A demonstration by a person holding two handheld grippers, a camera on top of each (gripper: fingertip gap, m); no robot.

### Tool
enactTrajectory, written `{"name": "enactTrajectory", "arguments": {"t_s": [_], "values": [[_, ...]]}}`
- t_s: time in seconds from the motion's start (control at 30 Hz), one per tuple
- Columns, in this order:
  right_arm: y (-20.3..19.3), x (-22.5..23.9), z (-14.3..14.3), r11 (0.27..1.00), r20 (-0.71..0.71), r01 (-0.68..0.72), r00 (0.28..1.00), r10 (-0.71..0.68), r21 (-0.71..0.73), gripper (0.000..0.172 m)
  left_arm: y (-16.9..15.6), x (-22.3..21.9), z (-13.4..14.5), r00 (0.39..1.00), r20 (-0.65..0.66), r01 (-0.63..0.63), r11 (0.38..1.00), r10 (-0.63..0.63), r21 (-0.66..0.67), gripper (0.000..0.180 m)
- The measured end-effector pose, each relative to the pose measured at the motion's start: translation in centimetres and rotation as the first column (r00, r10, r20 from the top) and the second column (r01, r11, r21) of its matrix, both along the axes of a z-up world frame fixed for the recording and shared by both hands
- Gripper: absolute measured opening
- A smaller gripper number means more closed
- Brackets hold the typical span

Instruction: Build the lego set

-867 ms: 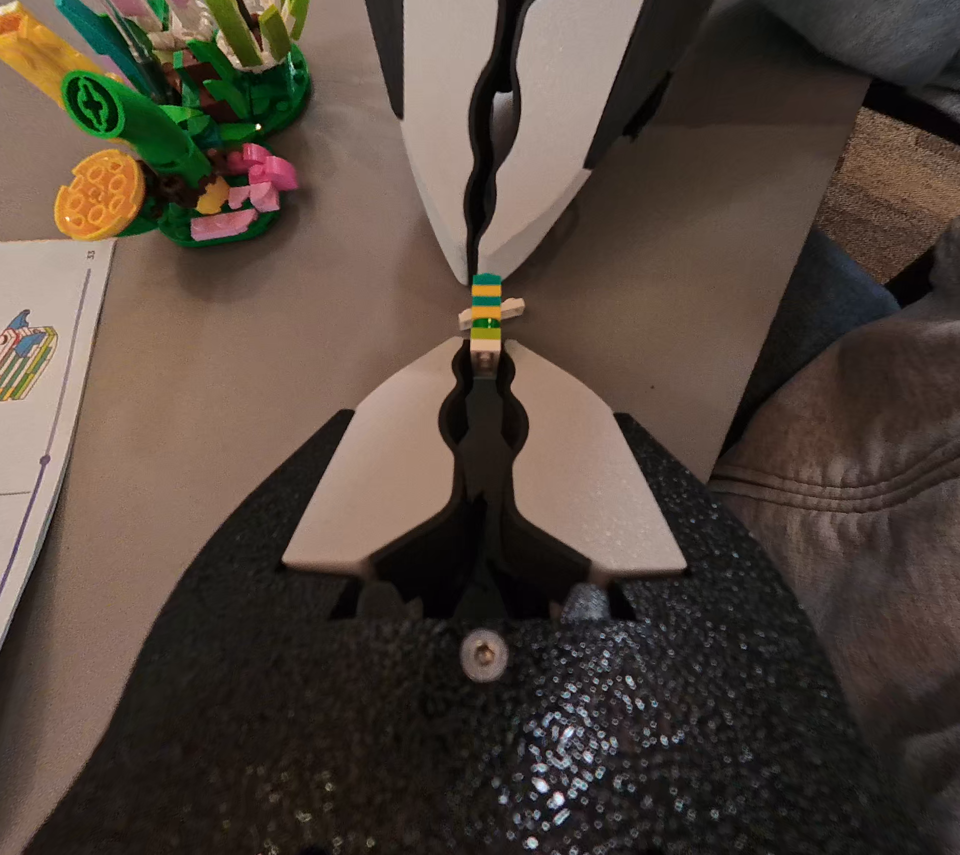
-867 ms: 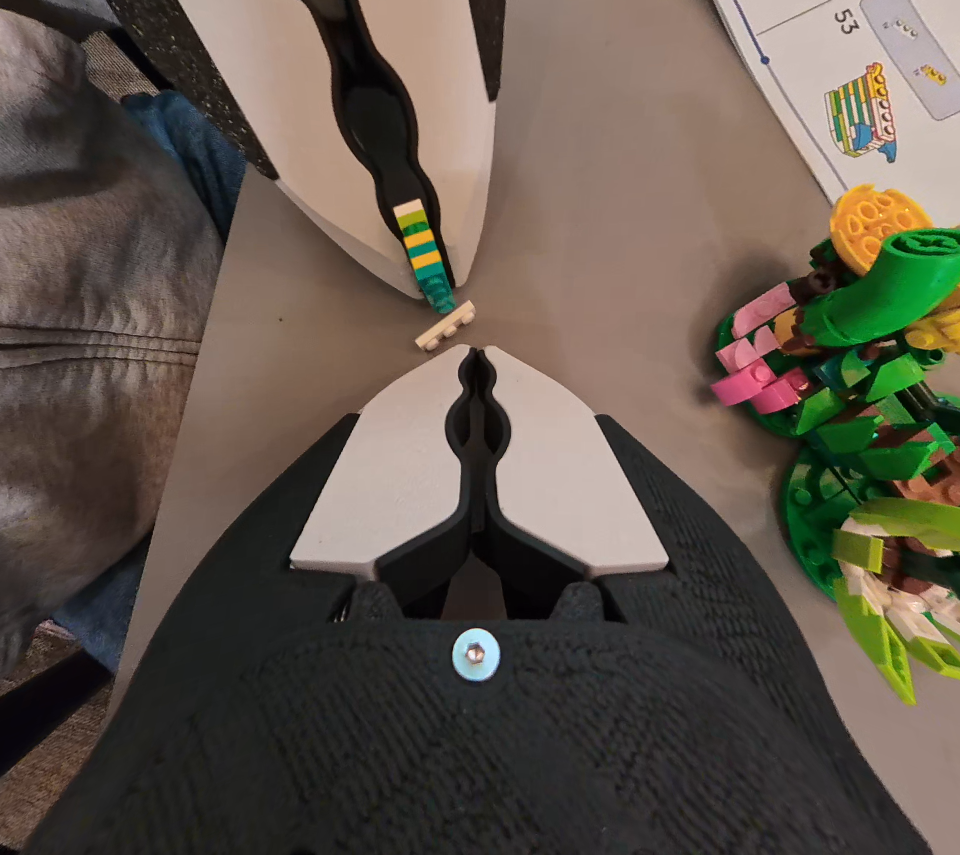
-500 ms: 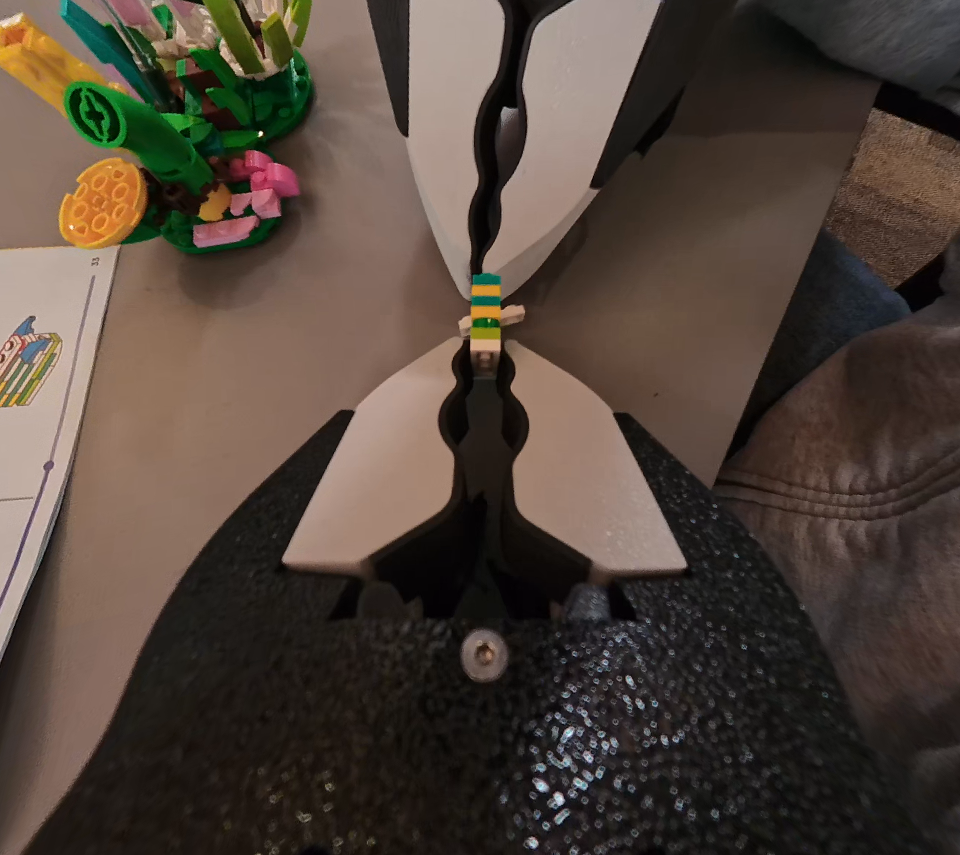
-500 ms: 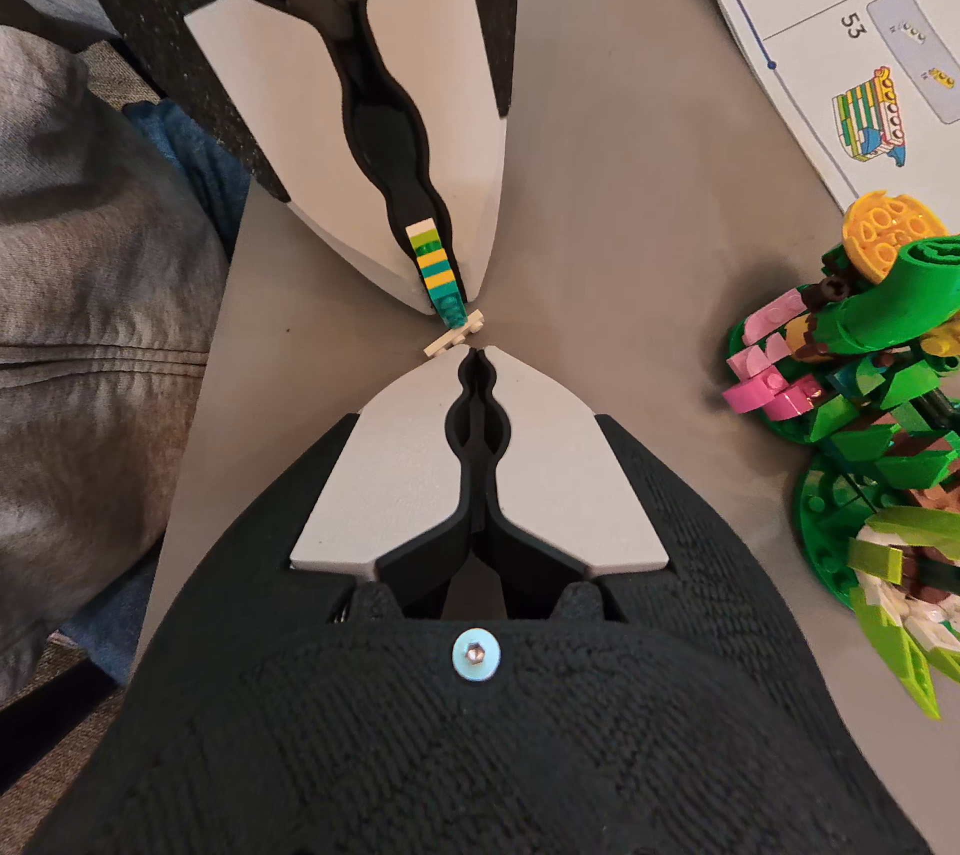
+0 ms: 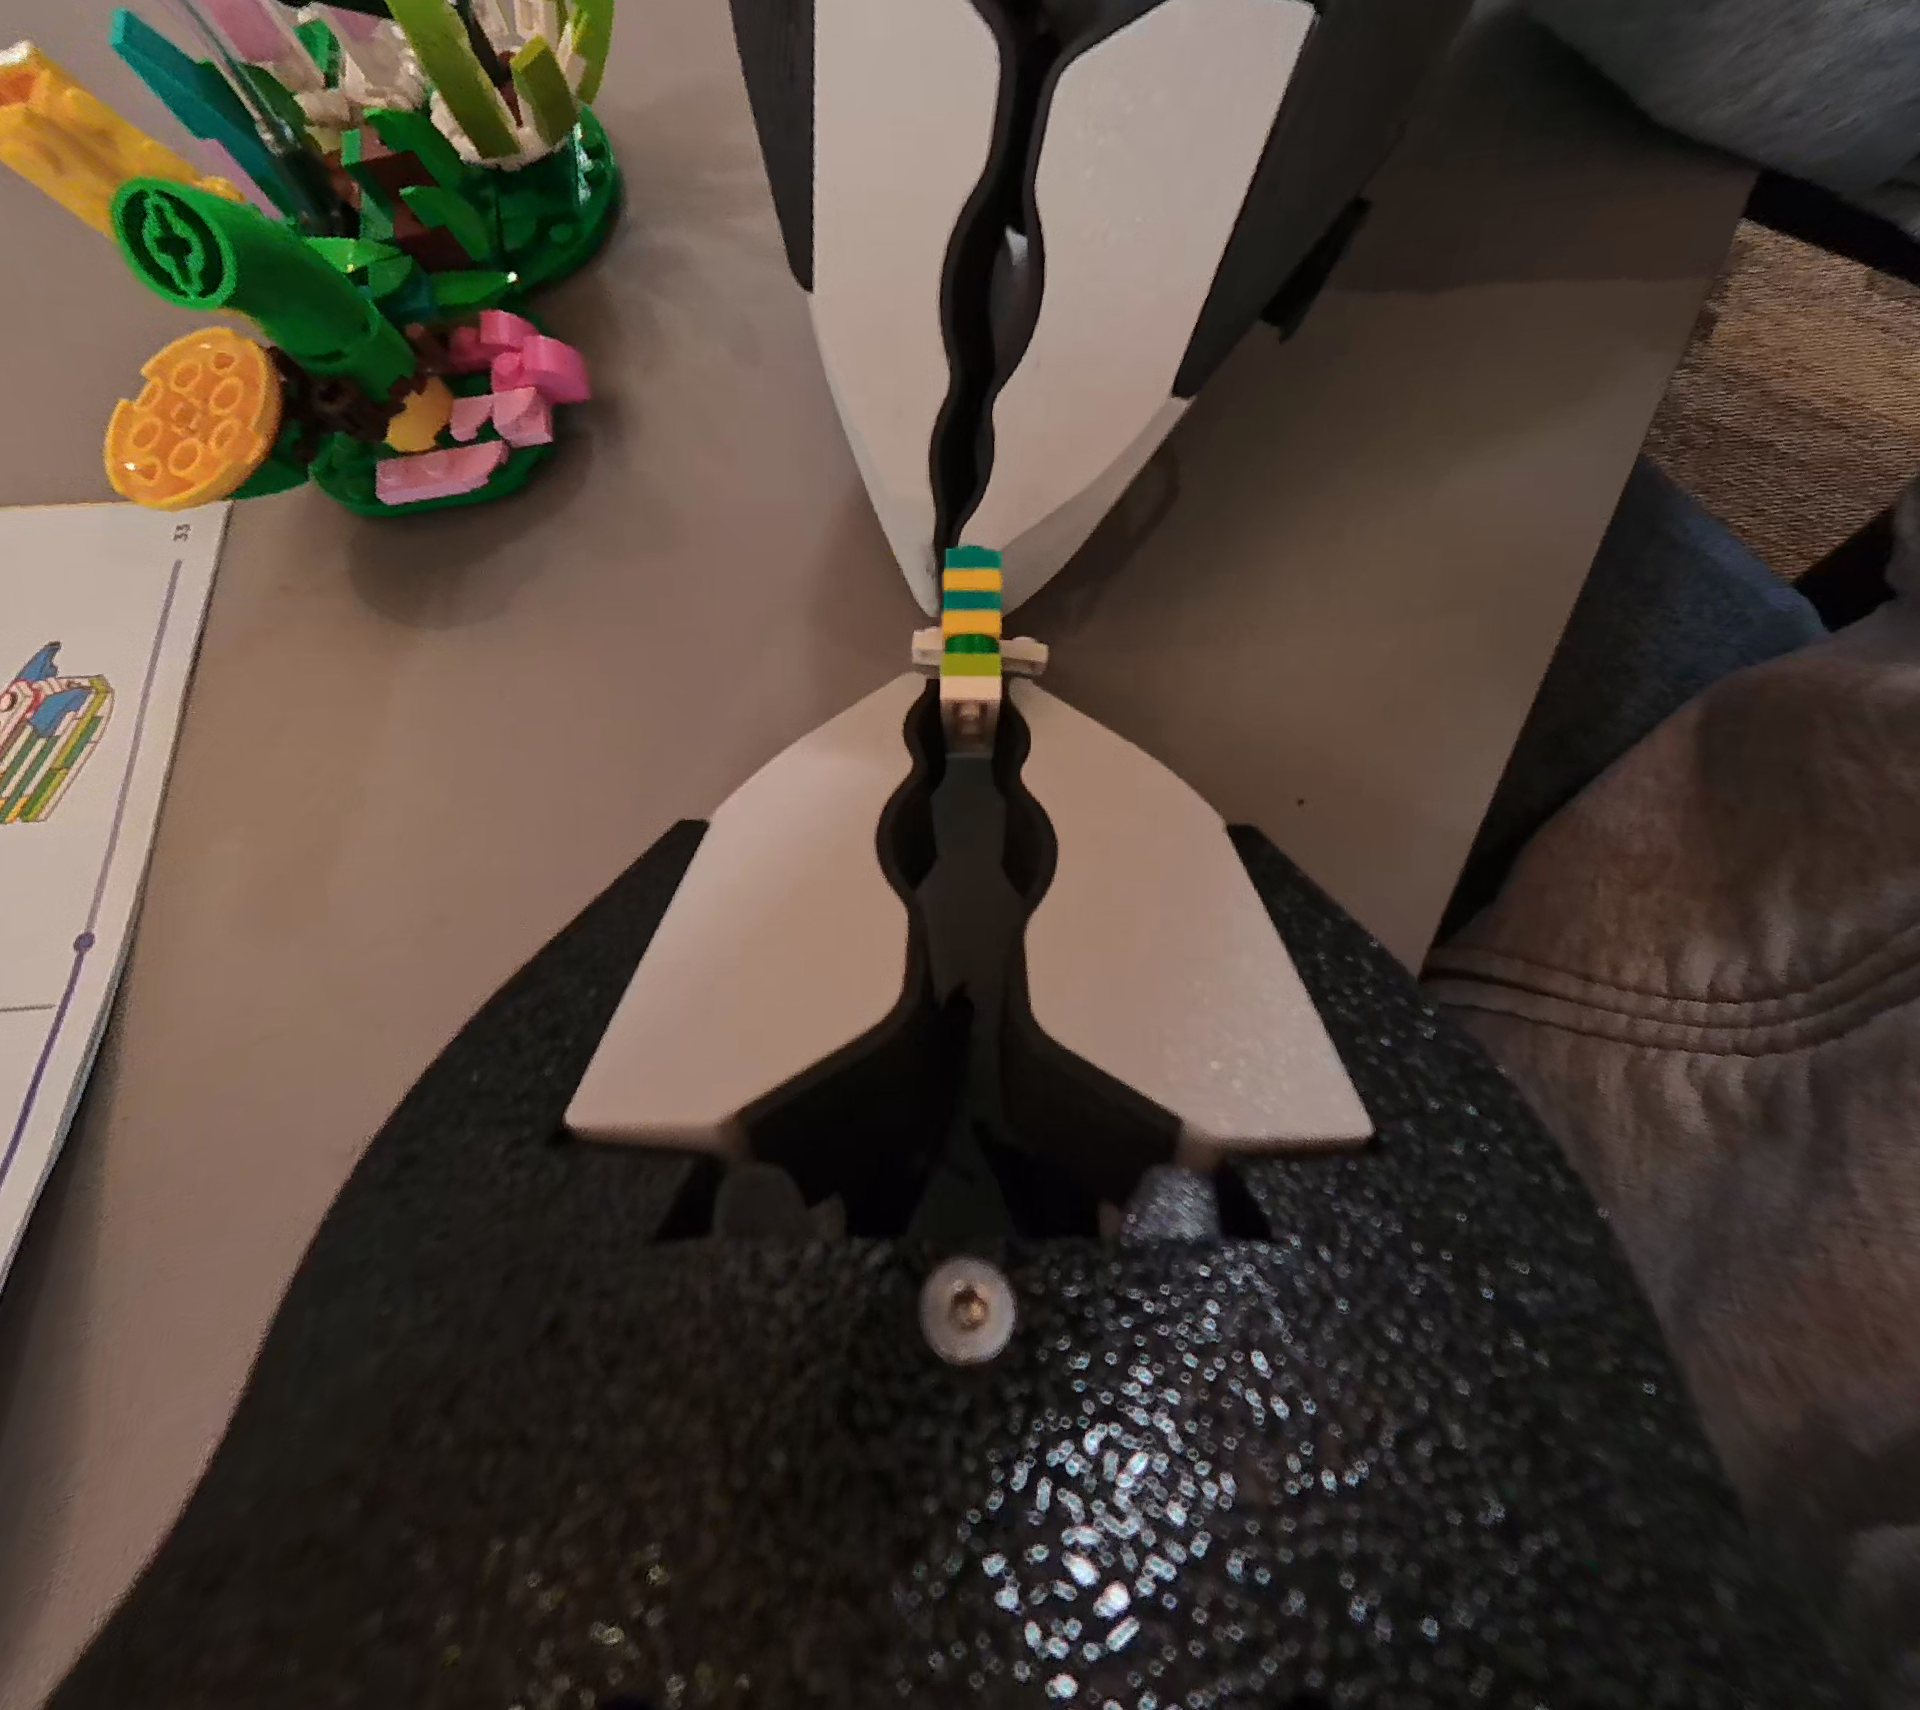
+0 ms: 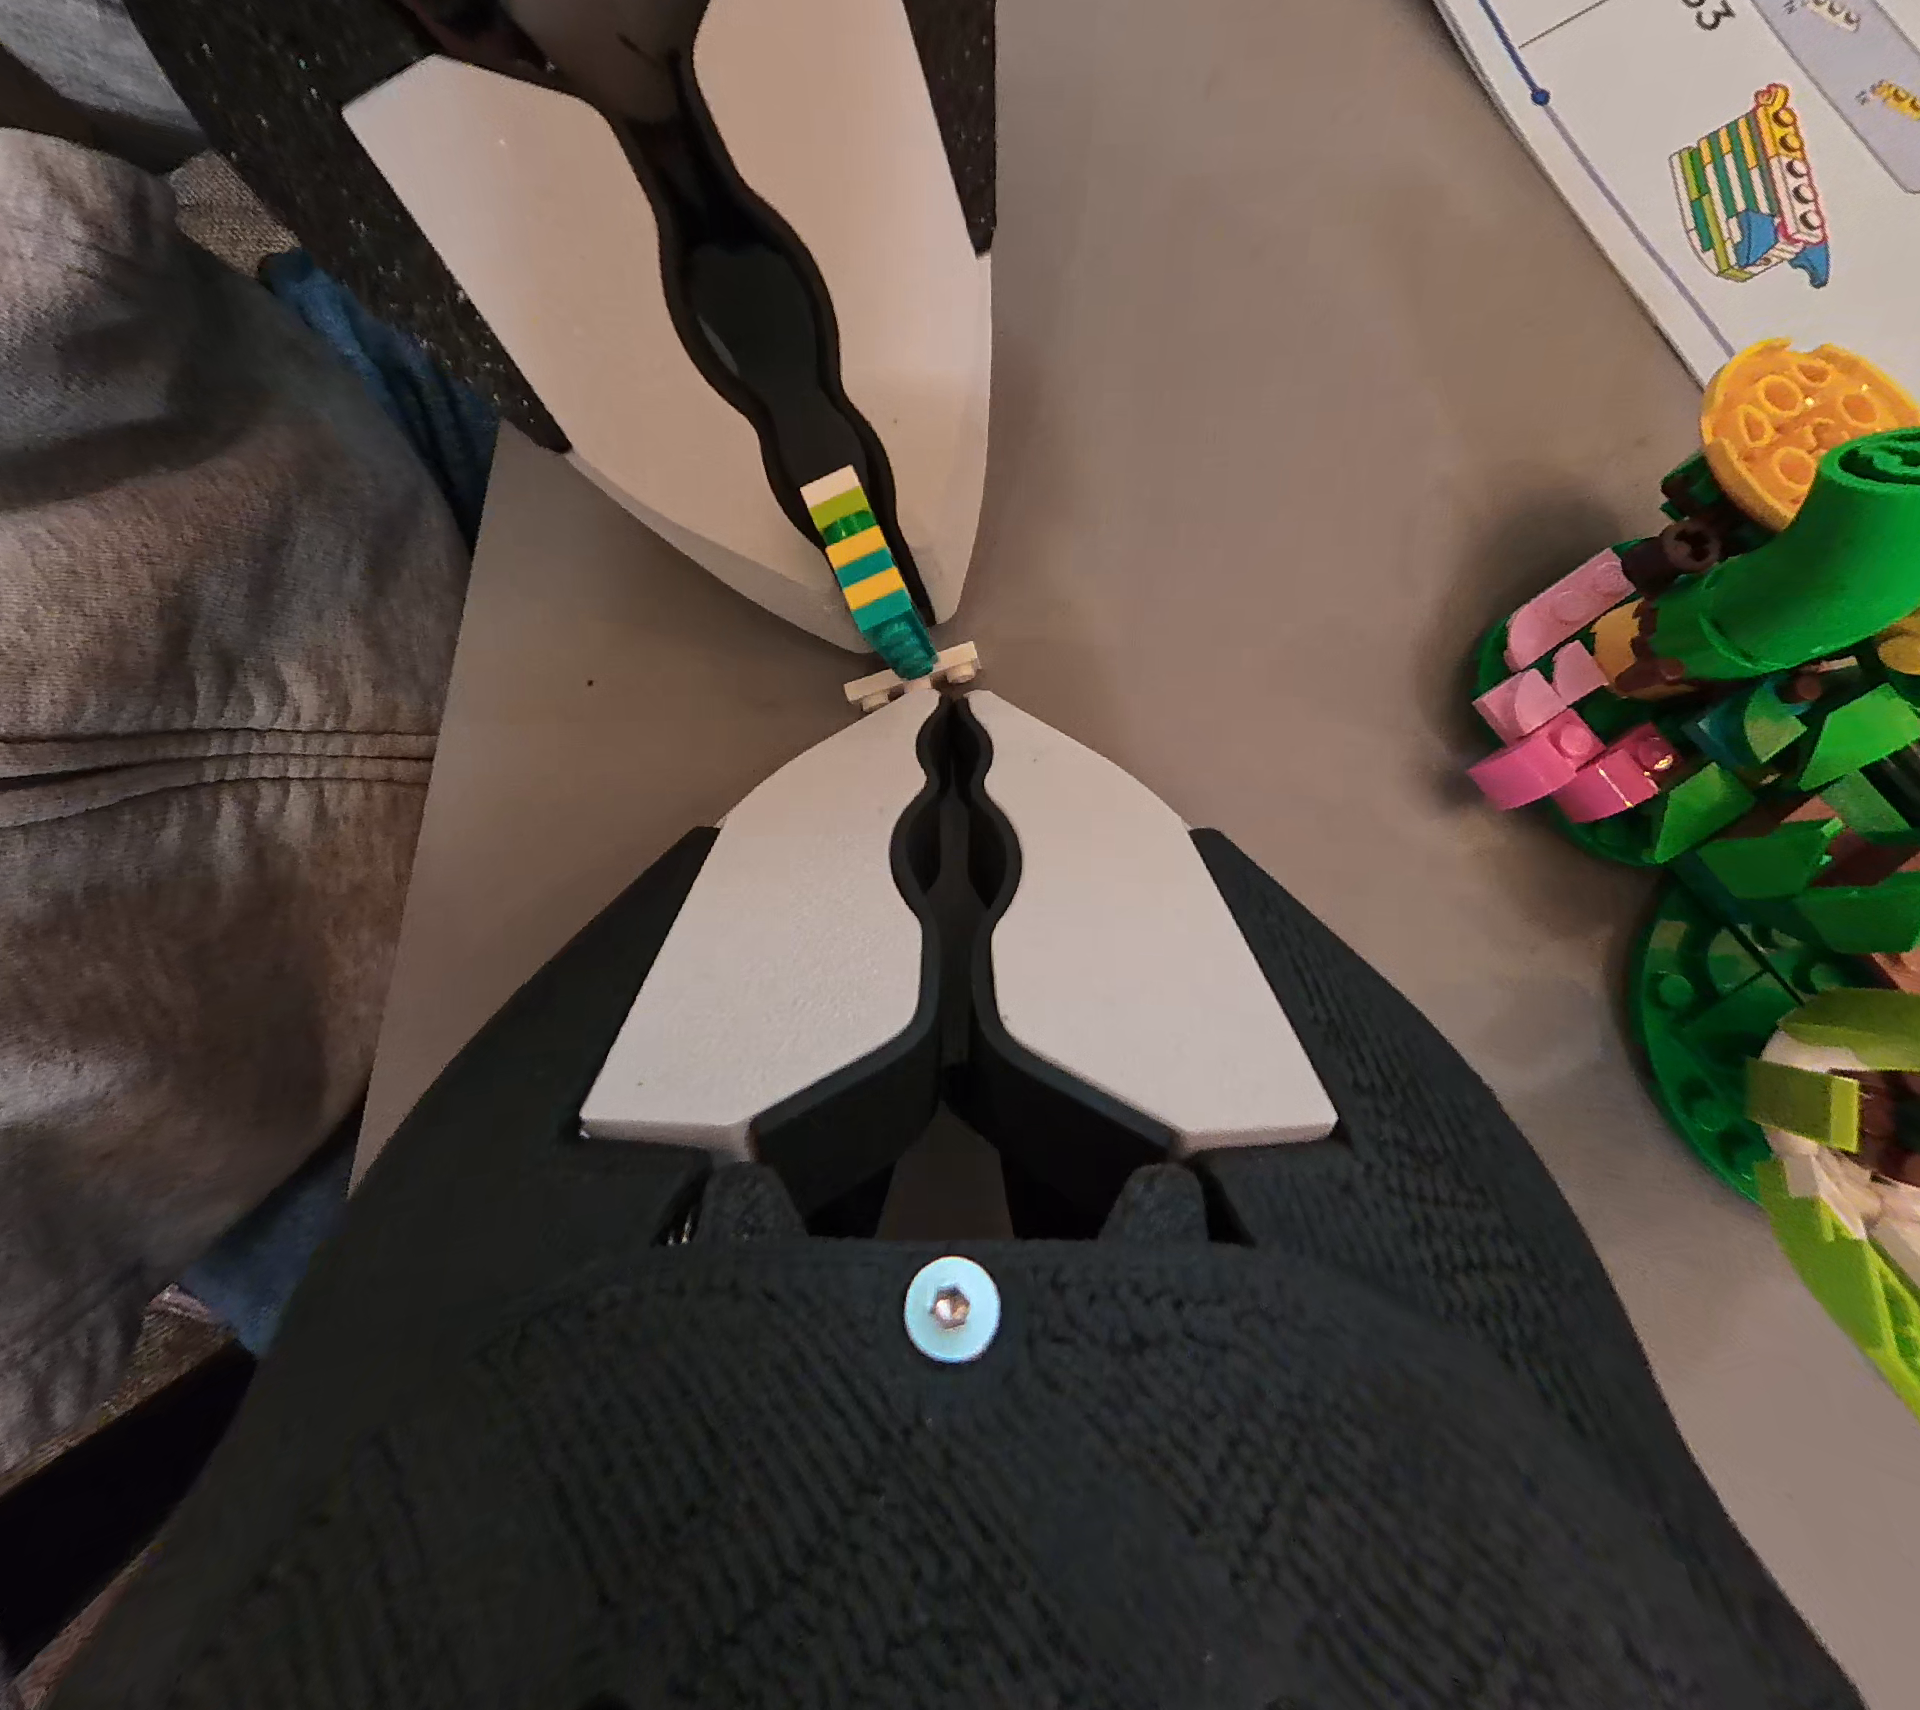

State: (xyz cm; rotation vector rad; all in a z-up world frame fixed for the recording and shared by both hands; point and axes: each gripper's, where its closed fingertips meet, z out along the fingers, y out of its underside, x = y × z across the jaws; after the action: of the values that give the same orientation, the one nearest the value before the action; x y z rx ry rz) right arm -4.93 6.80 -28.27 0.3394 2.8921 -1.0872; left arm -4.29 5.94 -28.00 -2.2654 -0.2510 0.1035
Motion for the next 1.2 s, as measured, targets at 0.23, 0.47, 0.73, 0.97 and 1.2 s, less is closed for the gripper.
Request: {"name": "enactTrajectory", "arguments": {"t_s": [0.23, 0.47, 0.73, 0.97, 1.2], "values": [[0.01, 0.07, 0.00, 1.000, -0.035, -0.021, 0.999, 0.021, -0.005, 0.000, 0.10, 0.05, 0.14, 0.999, 0.036, 0.004, 1.000, -0.005, 0.019, 0.009], [-0.01, 0.12, 0.01, 1.000, -0.014, 0.003, 1.000, -0.003, -0.011, 0.000, 0.17, 0.11, -0.03, 0.999, 0.040, 0.010, 1.000, -0.011, 0.009, 0.009], [-0.02, 0.11, 0.04, 0.999, -0.015, 0.039, 0.999, -0.040, -0.029, 0.000, 0.34, 0.12, 0.02, 0.999, 0.052, 0.009, 1.000, -0.009, 0.015, 0.009], [-0.04, 0.12, 0.06, 0.998, -0.010, 0.048, 0.999, -0.048, -0.043, 0.000, 0.46, 0.18, 0.03, 0.997, 0.076, 0.016, 1.000, -0.018, 0.021, 0.009], [-0.03, 0.39, 0.33, 0.995, -0.031, 0.017, 0.999, -0.020, -0.101, 0.000, 0.61, 0.35, 0.09, 0.998, 0.056, 0.030, 0.999, -0.031, 0.023, 0.009]]}}
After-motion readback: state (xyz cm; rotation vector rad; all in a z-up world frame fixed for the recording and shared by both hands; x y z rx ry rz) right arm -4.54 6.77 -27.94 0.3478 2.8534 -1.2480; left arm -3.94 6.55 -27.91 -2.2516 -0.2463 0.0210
